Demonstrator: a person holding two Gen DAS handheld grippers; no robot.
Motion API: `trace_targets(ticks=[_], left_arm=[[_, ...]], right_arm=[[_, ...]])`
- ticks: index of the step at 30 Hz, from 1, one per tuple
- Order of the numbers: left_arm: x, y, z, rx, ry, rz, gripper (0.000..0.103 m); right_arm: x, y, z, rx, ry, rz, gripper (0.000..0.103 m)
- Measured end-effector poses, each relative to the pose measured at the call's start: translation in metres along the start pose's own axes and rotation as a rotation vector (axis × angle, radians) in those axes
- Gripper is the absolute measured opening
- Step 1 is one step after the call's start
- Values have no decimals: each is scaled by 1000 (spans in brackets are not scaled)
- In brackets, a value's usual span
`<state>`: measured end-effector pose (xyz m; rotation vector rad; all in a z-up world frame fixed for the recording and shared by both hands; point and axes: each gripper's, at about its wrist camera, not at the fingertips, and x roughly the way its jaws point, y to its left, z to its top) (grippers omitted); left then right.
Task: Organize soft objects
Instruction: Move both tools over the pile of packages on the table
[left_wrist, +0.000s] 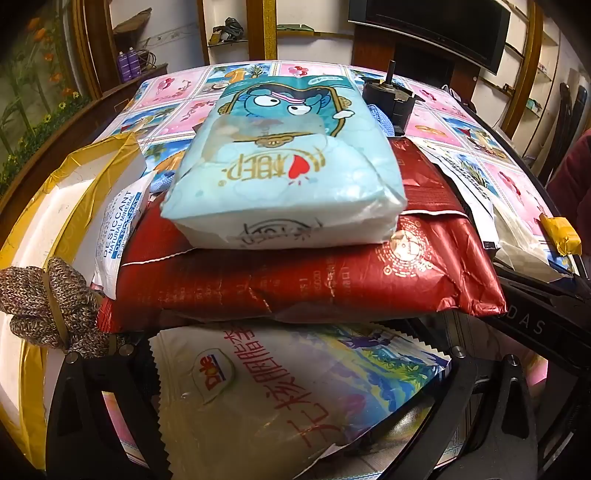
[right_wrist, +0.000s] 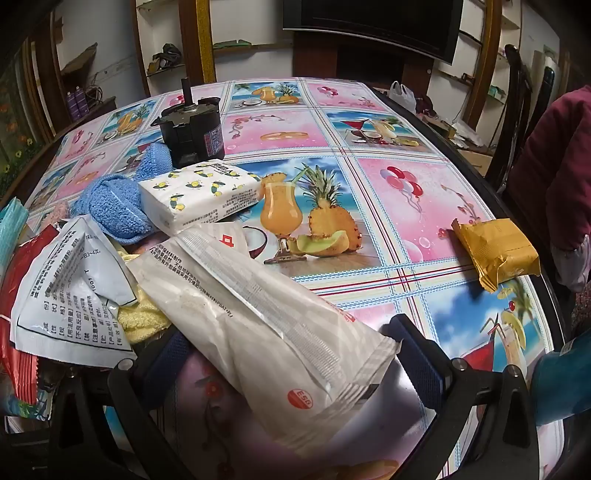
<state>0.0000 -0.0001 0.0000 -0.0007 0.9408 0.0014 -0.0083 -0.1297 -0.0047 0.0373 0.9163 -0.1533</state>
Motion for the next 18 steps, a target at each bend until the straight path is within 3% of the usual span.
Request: trace_targets(ticks=[18], left_arm=[[0, 1, 0, 1, 1, -2, 103]], right_arm=[[-3, -1, -3, -14, 8, 12, 103]])
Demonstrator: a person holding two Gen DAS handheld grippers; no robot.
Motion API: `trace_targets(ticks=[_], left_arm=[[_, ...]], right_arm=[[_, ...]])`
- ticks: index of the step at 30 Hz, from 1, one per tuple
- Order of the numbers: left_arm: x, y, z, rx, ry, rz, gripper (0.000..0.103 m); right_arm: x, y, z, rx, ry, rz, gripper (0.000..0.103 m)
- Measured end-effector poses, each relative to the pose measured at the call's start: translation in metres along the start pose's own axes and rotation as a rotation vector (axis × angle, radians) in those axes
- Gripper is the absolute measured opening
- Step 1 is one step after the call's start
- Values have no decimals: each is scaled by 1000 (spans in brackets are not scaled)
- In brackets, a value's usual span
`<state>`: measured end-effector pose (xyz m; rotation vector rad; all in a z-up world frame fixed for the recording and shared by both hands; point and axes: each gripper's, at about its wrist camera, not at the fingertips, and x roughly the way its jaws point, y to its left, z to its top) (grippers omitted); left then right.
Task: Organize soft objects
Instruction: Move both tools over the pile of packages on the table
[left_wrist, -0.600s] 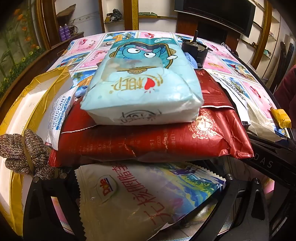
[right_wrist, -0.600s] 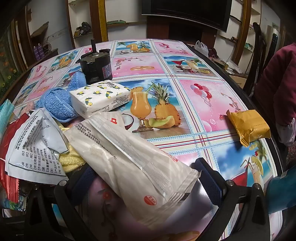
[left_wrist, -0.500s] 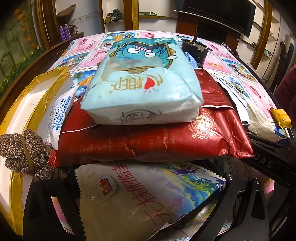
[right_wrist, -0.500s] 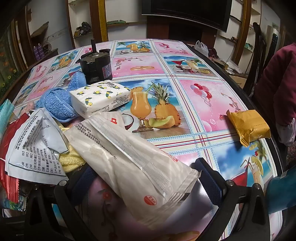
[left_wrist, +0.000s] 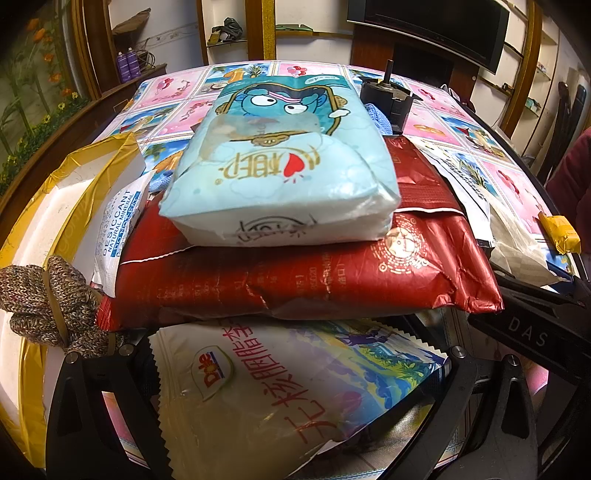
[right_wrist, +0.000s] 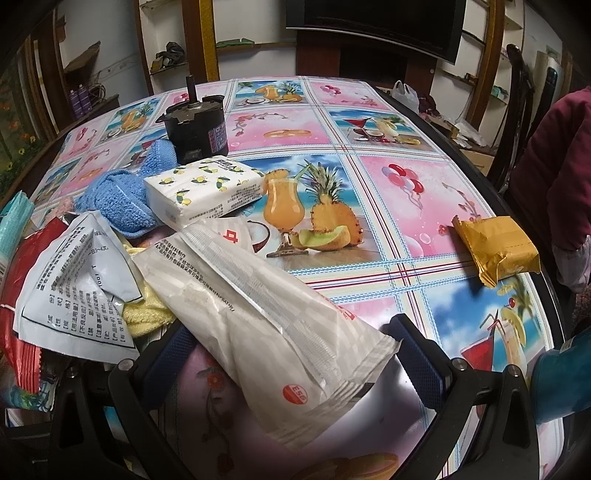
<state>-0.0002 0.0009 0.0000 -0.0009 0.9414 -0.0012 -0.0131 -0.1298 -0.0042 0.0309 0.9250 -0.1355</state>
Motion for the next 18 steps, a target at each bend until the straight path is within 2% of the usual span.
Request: trace_targets(ticks=[7, 15, 17, 18], left_arm=[[0, 0, 0, 0, 0, 0, 103], [-1, -4, -6, 8, 4, -5, 103], [-7, -11, -10, 66, 24, -47, 103], [-10, -17, -13, 130, 44, -85, 103]], right_arm=[[-10, 2, -4, -21, 30, 16, 103], [-3, 4, -1, -35, 57, 18, 103], [-5, 4, -4, -54, 68, 30, 103], [-7, 4, -7, -67, 73, 39, 103]])
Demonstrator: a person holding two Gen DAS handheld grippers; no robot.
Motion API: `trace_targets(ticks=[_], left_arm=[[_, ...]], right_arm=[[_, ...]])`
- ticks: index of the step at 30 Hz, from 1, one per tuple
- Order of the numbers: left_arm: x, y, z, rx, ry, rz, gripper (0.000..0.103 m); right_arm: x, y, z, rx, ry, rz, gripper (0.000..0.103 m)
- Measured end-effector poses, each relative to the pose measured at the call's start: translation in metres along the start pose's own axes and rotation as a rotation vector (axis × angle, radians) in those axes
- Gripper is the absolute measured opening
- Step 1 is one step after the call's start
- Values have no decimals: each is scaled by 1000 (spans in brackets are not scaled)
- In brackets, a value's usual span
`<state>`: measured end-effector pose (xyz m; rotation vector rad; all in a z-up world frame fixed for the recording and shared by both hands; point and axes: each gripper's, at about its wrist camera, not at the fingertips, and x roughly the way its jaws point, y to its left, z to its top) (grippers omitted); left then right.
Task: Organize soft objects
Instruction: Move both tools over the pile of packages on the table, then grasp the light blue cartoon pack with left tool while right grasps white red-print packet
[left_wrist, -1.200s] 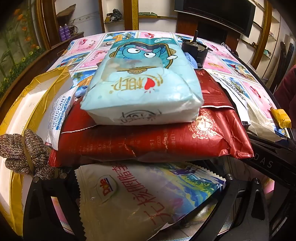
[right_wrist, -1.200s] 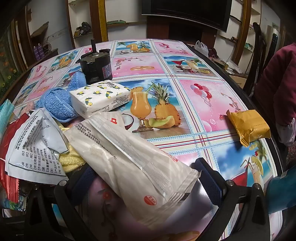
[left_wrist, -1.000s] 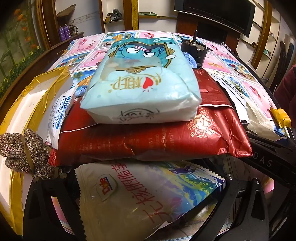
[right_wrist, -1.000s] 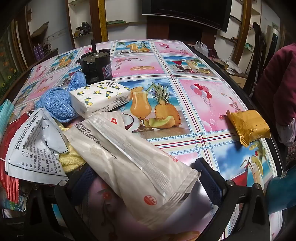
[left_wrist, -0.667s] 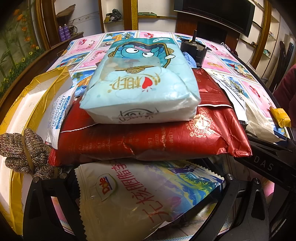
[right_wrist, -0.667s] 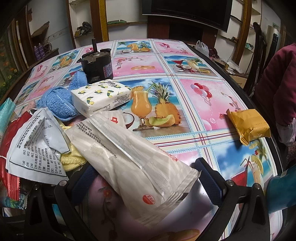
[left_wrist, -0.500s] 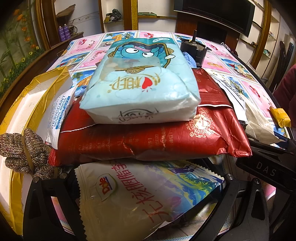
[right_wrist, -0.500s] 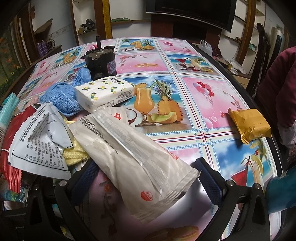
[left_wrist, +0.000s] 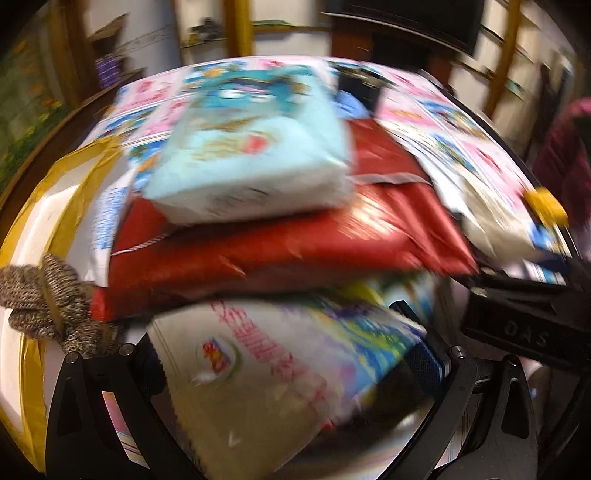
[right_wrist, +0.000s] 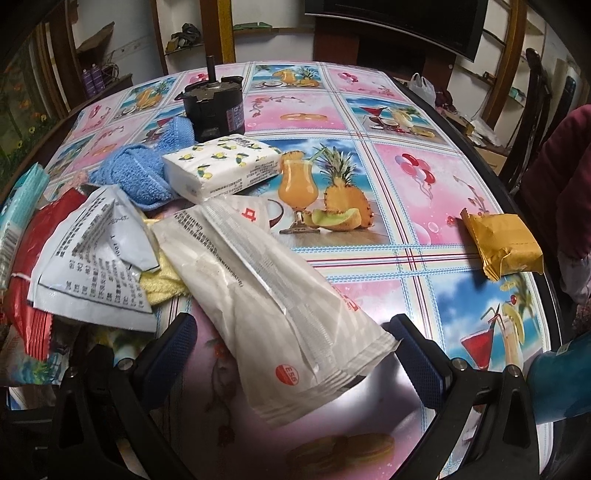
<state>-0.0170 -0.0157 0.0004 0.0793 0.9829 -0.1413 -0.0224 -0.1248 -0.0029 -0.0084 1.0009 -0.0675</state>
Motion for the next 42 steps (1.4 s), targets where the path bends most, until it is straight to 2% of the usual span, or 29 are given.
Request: trace_targets(ticks=[2, 3, 4, 6, 7, 10, 13, 15, 17, 20, 23, 29, 31, 36, 39, 42], left_arm=[[-6, -4, -5, 42, 39, -32, 99], [-17, -2, -11, 30, 30, -69, 89], [-30, 2, -16, 16, 7, -116, 89], [-53, 10, -21, 3, -45, -152, 89], [-76, 18, -25, 7, -115, -163, 89], [-113, 46, -28, 5, -241, -128, 89], [-126, 90, -26, -92, -268, -106, 89], [-123, 114, -24, -140, -259, -97, 89], [-118, 127, -22, -186, -242, -79, 89], [-113, 125, -11, -218, -221, -145, 89], [-106, 106, 14, -190, -221, -202, 89], [-63, 69, 64, -82, -164, -194, 89], [-50, 61, 74, -63, -154, -176, 89], [-22, 57, 77, -49, -104, -137, 89], [-21, 60, 77, -72, -105, -147, 89], [-23, 60, 77, -76, -110, -122, 89]], right_arm=[[-5, 1, -8, -27, 6, 16, 103], [-7, 0, -12, -39, 12, 25, 103], [-10, 0, -16, -44, 19, 30, 103], [-16, -5, -24, -44, 29, 35, 102], [-19, -8, -28, -39, 30, 46, 102], [-34, -18, -37, -14, 20, 105, 102], [-57, -26, -37, -4, -85, 145, 102], [-68, -30, -32, -4, -160, 168, 102], [-68, -32, -22, -4, -181, 164, 102], [-58, -32, -5, -20, -166, 175, 102], [-53, -25, 3, -61, -175, 190, 102], [-45, -16, 12, -148, -170, 184, 100], [-39, -12, 15, -176, -154, 182, 93], [-26, -2, 19, -217, -127, 180, 90], [-21, 1, 18, -223, -120, 185, 90], [-17, 1, 17, -217, -115, 190, 90]])
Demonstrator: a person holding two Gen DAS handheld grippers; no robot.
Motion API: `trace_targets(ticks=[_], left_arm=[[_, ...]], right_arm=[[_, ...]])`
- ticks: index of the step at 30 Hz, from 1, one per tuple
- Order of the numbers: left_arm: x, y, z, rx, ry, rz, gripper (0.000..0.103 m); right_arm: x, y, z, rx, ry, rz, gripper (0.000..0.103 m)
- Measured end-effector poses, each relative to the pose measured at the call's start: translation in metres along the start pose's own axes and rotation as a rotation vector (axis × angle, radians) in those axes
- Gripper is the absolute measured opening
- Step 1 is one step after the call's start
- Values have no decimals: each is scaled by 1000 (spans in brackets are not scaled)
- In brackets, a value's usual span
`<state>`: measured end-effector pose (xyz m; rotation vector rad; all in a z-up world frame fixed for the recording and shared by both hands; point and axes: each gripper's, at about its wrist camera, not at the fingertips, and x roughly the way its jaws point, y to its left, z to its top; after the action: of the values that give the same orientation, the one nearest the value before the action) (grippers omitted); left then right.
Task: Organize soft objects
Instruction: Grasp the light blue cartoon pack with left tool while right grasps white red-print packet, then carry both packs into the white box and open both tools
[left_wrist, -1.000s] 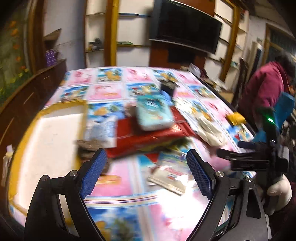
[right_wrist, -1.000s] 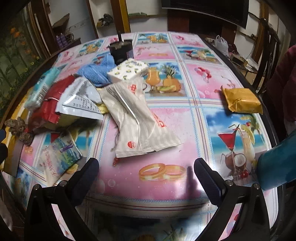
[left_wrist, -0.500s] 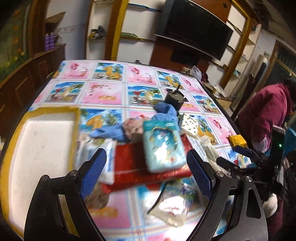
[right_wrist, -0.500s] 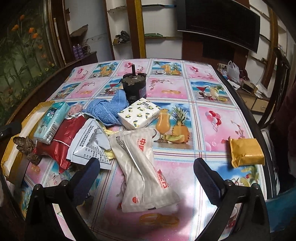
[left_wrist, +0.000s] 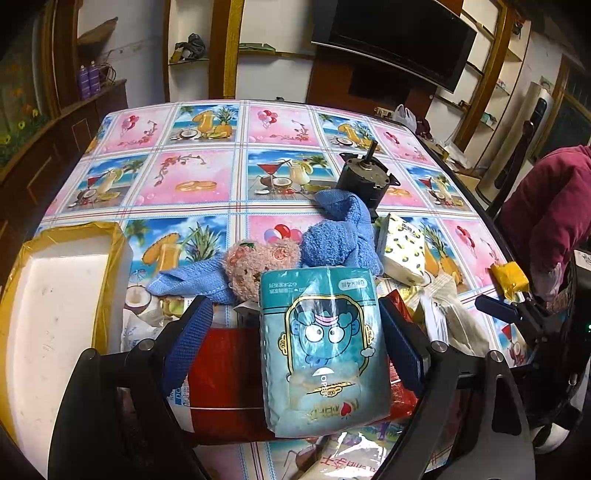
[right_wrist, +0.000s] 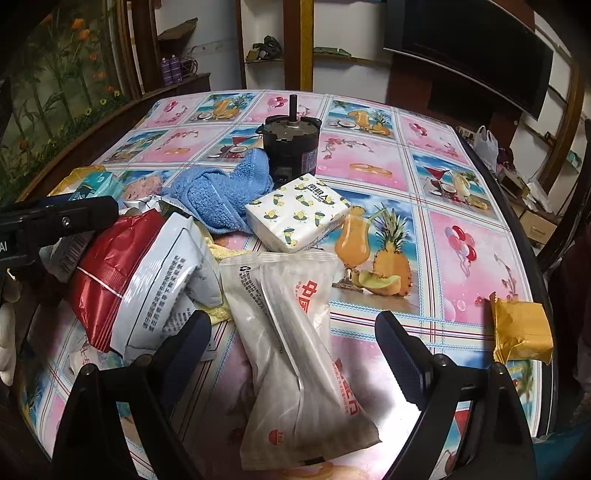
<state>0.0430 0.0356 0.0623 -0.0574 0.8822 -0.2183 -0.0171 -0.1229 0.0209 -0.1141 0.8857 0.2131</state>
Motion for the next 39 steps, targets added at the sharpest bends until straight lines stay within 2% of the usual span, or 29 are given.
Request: trace_targets(ticks=[6, 11, 13, 15, 21, 22, 30, 39], left_arm=[[-8, -12, -4, 53, -47, 79, 89], [-11, -22, -9, 114, -81, 148, 89], [-12, -25, -10, 128, -84, 154, 80], [-12, -28, -10, 144, -80, 153, 55], [-17, -41, -15, 217, -117, 197, 43], [-18, -42, -16, 222, -120, 196, 43], [-37, -44, -23, 207, -142, 166, 40], [-83, -32, -32, 158, -217, 157, 40]], right_arm=[[4, 0, -2, 10, 6, 1, 90], [10, 1, -1, 14, 31, 8, 70], [13, 1, -2, 21, 48, 17, 60], [14, 3, -3, 24, 48, 12, 60], [13, 3, -4, 36, 42, 19, 55], [12, 2, -4, 42, 42, 25, 52], [-6, 2, -6, 62, 14, 27, 52], [-43, 10, -5, 60, -41, 11, 52]])
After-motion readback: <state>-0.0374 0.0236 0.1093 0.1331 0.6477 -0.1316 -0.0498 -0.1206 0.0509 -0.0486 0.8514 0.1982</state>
